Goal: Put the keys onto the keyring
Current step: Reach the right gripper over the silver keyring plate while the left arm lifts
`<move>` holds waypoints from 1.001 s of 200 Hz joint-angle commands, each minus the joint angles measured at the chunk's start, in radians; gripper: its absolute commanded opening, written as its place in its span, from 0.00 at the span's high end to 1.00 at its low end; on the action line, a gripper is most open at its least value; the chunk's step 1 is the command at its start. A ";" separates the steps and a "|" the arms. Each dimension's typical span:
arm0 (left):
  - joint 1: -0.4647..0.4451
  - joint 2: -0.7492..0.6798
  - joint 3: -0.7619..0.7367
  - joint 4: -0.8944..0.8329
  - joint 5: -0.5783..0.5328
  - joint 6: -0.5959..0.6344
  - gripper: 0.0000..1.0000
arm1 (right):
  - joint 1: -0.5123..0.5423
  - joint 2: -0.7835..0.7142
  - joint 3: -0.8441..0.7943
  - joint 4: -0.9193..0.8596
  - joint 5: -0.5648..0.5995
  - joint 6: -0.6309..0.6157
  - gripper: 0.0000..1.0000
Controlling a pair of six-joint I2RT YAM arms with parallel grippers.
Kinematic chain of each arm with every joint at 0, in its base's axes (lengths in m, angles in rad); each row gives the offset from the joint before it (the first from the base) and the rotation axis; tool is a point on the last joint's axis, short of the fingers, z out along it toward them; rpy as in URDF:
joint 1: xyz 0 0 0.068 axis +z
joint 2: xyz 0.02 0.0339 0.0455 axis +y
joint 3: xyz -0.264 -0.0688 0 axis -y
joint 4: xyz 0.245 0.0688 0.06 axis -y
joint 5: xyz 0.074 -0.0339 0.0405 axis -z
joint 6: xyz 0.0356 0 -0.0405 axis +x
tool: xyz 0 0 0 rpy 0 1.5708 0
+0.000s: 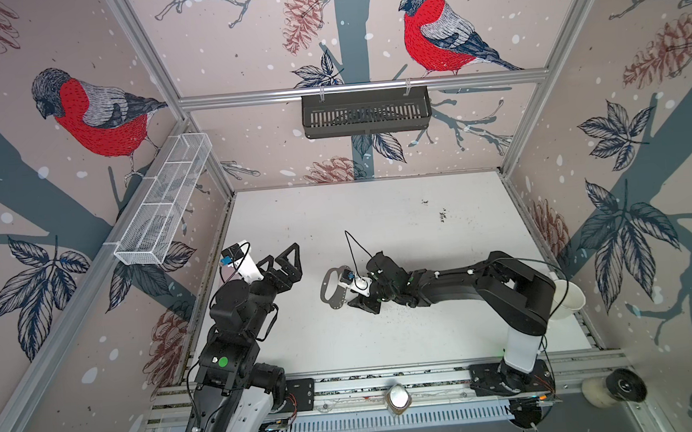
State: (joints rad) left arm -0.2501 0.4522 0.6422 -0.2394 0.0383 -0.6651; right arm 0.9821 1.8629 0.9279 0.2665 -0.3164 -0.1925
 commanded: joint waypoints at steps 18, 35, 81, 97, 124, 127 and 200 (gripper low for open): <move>-0.001 -0.004 0.003 0.005 0.007 -0.001 0.02 | 0.014 0.046 0.030 0.039 -0.020 0.000 0.56; -0.001 -0.003 0.006 0.006 0.009 0.001 0.02 | 0.016 0.069 0.048 0.033 -0.018 0.001 0.58; -0.001 0.004 0.004 0.008 0.011 0.005 0.02 | 0.018 0.083 0.054 0.039 -0.010 0.002 0.60; -0.002 0.005 0.003 0.010 0.012 0.004 0.02 | 0.018 0.085 0.054 0.041 -0.007 0.002 0.62; -0.001 0.002 0.000 0.009 0.012 0.004 0.02 | 0.018 0.087 0.055 0.048 0.002 0.007 0.65; -0.002 0.003 0.000 0.009 0.012 0.004 0.02 | 0.018 0.088 0.055 0.049 0.002 0.007 0.65; -0.001 0.002 0.000 0.008 0.015 0.005 0.02 | 0.019 0.098 0.070 0.049 0.017 0.004 0.73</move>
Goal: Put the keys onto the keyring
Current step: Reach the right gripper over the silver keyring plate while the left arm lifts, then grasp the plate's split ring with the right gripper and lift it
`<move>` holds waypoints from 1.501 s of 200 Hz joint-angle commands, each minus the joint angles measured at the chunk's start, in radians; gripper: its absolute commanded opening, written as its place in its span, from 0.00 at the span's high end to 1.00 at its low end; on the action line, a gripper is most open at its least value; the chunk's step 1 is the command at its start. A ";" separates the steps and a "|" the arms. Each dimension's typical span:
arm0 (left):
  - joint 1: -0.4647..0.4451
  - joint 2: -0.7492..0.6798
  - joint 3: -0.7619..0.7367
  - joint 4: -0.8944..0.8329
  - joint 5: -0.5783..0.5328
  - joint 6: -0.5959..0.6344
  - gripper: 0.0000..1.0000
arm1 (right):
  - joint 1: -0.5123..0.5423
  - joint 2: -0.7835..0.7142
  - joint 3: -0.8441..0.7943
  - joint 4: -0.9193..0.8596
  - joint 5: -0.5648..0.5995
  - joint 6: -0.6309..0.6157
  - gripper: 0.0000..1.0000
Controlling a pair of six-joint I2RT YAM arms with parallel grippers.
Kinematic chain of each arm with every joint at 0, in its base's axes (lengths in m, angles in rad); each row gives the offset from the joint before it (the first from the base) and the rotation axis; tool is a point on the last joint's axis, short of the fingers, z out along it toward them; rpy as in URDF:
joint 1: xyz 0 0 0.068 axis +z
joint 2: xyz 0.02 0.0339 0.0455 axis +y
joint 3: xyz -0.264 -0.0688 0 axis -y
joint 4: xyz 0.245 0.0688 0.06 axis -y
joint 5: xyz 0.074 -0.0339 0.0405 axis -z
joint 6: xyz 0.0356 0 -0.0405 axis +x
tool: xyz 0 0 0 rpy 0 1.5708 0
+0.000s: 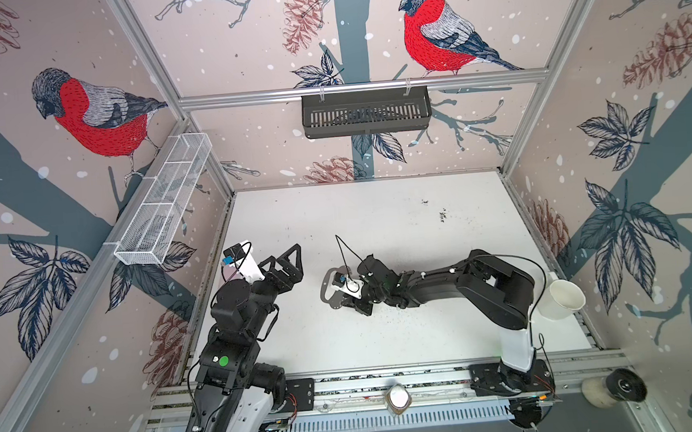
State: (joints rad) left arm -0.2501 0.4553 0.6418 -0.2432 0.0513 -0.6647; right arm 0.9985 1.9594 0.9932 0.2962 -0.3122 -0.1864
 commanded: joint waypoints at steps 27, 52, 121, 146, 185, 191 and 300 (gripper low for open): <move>0.000 0.001 -0.002 0.015 0.005 0.005 0.02 | 0.002 0.002 0.005 0.015 0.017 -0.006 0.77; -0.001 0.000 -0.001 0.015 0.005 0.005 0.02 | 0.003 0.002 0.005 0.011 0.022 -0.010 0.82; -0.001 -0.005 -0.007 0.019 0.015 0.007 0.03 | -0.003 -0.066 -0.037 0.043 0.065 -0.018 0.95; -0.001 -0.010 -0.010 0.031 0.031 0.005 0.02 | -0.015 -0.126 -0.043 0.035 0.087 -0.048 0.96; -0.001 -0.023 0.016 0.031 0.055 -0.007 0.03 | -0.049 -0.215 -0.021 -0.012 0.111 -0.101 0.97; -0.001 -0.029 0.017 0.036 0.060 -0.010 0.03 | -0.054 -0.233 -0.019 -0.019 0.111 -0.109 0.97; -0.003 -0.029 -0.003 0.040 0.192 0.042 0.04 | -0.105 -0.512 0.089 -0.201 0.056 -0.281 0.99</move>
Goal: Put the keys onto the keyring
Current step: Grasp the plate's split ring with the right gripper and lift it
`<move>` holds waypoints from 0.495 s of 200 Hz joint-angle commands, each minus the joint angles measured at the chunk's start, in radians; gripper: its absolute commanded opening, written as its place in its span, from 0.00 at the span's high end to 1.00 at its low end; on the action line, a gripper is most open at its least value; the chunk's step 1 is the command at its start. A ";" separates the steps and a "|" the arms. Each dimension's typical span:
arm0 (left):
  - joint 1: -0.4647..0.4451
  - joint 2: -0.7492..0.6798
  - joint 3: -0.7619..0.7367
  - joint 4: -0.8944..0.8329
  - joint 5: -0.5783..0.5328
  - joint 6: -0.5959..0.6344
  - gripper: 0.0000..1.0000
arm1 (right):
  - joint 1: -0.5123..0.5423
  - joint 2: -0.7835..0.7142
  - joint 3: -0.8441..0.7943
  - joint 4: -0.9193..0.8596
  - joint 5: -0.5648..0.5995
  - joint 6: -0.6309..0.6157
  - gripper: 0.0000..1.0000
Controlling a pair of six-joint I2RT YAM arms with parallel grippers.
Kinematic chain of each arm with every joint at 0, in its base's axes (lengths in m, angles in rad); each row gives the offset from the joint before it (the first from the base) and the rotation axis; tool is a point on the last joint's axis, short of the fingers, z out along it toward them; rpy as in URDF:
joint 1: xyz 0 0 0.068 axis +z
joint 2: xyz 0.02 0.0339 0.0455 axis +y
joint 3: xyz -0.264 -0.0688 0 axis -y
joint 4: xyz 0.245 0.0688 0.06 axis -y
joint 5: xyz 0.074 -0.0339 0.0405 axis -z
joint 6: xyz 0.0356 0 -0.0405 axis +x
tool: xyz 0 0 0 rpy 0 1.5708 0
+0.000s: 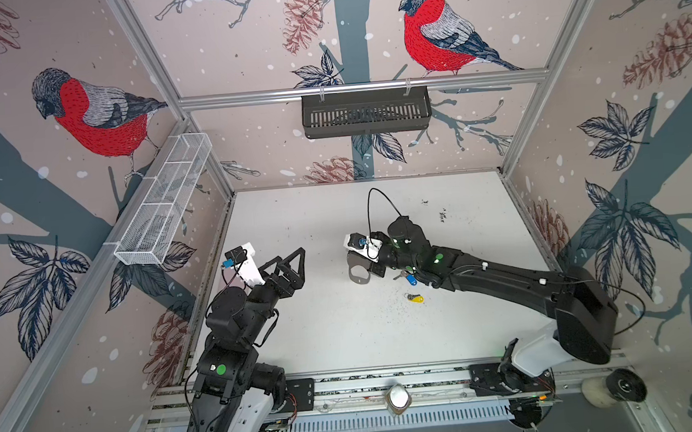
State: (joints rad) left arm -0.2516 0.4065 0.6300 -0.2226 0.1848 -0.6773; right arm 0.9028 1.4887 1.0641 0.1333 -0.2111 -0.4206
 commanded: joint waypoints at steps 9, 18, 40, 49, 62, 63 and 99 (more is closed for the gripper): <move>-0.005 0.038 0.013 0.022 0.072 0.077 0.05 | -0.019 -0.059 0.024 -0.051 -0.068 -0.055 0.99; -0.012 0.059 0.022 0.027 0.074 0.101 0.05 | -0.031 -0.077 0.031 -0.064 -0.094 -0.062 0.99; -0.051 0.123 0.049 0.096 0.077 0.177 0.05 | -0.072 -0.126 0.034 -0.084 -0.174 -0.066 0.99; -0.078 0.164 0.078 0.120 0.067 0.215 0.05 | -0.093 -0.147 0.030 -0.087 -0.210 -0.064 0.99; -0.127 0.238 0.137 0.139 0.063 0.281 0.07 | -0.123 -0.185 0.019 -0.086 -0.260 -0.058 0.99; -0.132 0.244 0.143 0.140 0.062 0.287 0.07 | -0.125 -0.186 0.017 -0.086 -0.265 -0.058 0.99; -0.331 0.435 0.284 0.154 0.032 0.517 0.08 | -0.180 -0.267 0.002 -0.122 -0.381 -0.072 0.99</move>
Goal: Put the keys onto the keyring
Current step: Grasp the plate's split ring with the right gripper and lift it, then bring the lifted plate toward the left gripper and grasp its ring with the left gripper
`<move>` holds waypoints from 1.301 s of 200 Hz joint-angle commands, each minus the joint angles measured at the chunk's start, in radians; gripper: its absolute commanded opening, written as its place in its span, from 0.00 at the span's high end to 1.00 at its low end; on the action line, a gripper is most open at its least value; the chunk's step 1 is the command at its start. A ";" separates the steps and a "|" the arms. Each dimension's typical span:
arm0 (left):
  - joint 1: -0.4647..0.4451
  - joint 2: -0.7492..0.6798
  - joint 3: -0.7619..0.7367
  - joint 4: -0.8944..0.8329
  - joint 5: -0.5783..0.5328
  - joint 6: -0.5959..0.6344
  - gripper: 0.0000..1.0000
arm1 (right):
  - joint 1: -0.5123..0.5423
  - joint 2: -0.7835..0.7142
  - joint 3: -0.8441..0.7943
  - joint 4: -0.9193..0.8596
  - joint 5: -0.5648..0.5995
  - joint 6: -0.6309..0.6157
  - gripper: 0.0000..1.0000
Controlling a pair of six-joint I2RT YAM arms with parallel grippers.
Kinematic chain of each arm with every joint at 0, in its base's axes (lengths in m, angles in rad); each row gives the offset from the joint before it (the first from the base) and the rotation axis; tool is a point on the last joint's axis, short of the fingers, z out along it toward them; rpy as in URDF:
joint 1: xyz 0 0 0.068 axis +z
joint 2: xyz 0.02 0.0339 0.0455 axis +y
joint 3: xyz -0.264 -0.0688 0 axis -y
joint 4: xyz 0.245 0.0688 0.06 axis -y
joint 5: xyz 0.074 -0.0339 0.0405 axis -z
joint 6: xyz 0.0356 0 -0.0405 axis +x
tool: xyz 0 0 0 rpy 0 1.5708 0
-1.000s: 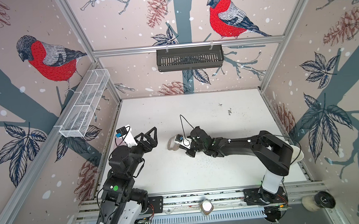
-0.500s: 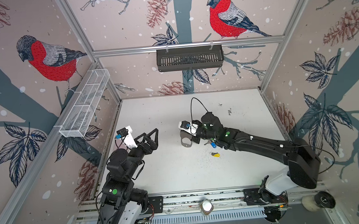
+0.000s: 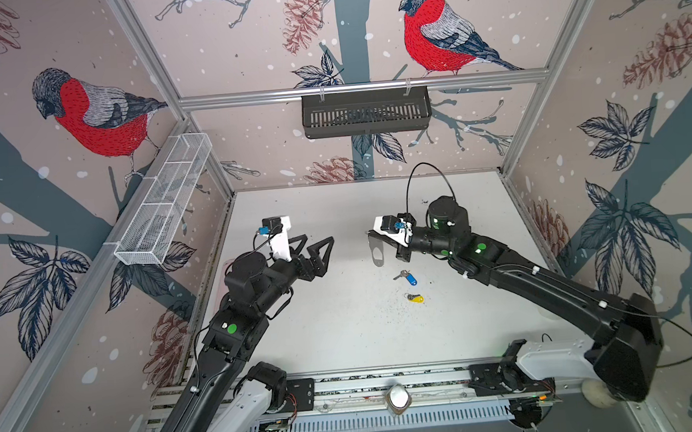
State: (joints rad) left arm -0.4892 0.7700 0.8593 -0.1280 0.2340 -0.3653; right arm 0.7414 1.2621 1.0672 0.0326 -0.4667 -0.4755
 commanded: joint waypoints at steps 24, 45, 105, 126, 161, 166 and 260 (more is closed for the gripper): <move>-0.171 0.125 0.059 0.082 0.013 0.361 0.06 | -0.058 -0.070 0.003 -0.056 -0.217 -0.031 0.99; -0.173 0.135 0.044 0.082 0.074 0.434 0.05 | -0.102 -0.081 0.005 -0.078 -0.309 -0.039 1.00; -0.173 0.049 -0.072 0.195 0.118 0.508 0.03 | -0.194 -0.019 0.058 -0.215 -0.545 -0.130 1.00; -0.174 0.043 -0.099 0.241 0.133 0.532 0.07 | -0.226 -0.013 0.069 -0.242 -0.637 -0.161 1.00; -0.174 0.084 -0.087 0.273 0.230 0.562 0.18 | -0.270 0.025 0.060 -0.250 -0.781 -0.194 1.00; -0.175 0.094 -0.084 0.275 0.249 0.562 0.20 | -0.273 0.025 0.056 -0.246 -0.795 -0.195 1.00; -0.199 0.215 -0.052 0.373 0.395 0.521 0.47 | -0.274 0.023 0.042 -0.239 -0.836 -0.196 1.00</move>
State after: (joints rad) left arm -0.6785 0.9741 0.8055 0.1612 0.5724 0.1787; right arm 0.4667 1.2888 1.1095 -0.2146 -1.2793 -0.6659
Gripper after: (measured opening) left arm 0.548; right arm 0.052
